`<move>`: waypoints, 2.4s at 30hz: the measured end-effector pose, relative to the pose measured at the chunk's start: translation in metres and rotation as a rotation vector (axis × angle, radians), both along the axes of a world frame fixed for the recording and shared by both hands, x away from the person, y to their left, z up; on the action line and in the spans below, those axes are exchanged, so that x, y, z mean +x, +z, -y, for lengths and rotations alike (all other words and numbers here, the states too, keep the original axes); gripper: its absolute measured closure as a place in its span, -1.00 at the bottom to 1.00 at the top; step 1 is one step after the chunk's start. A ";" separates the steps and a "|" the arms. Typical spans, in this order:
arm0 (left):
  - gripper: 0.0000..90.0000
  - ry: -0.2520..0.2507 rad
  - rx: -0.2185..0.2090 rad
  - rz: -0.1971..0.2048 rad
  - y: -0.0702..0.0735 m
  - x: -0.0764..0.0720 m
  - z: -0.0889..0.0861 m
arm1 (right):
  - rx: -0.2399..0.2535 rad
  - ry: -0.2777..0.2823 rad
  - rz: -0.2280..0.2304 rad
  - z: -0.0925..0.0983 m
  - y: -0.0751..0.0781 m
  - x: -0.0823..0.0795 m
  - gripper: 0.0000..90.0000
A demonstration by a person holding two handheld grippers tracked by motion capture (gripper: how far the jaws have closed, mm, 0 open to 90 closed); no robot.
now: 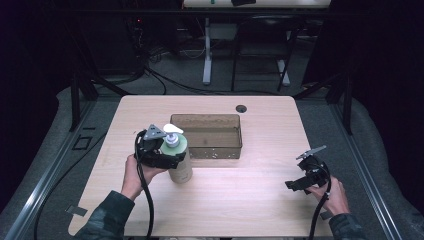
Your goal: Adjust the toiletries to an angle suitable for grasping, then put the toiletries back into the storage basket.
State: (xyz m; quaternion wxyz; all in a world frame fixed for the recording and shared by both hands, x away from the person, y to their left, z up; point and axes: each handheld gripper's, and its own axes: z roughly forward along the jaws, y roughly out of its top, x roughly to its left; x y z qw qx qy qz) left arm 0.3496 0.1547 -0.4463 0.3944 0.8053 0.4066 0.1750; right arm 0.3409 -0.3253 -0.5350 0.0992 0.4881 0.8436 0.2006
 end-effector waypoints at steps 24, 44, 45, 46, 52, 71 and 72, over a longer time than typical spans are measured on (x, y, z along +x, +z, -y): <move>-1.00 -0.148 0.014 0.005 0.035 0.003 -0.014 | -0.001 0.008 0.000 0.000 0.000 0.000 -1.00; -1.00 -0.280 0.099 0.006 0.080 0.027 -0.014 | 0.006 0.019 -0.011 -0.001 -0.001 0.002 -1.00; -0.99 -0.288 0.104 0.009 0.081 0.028 -0.013 | 0.010 0.011 -0.012 0.001 -0.001 0.002 -1.00; -0.99 -0.288 0.104 0.009 0.081 0.028 -0.013 | 0.010 0.011 -0.012 0.001 -0.001 0.002 -1.00; -0.93 -0.314 0.130 -0.002 0.085 0.032 -0.008 | 0.003 0.017 -0.008 0.000 0.001 0.002 -1.00; 0.02 -0.403 0.194 -0.010 0.085 0.036 -0.002 | 0.001 0.024 -0.012 0.000 0.000 0.003 -0.99; 0.07 -0.407 0.193 -0.013 0.085 0.037 -0.002 | 0.001 0.023 -0.013 0.000 0.000 0.003 -0.99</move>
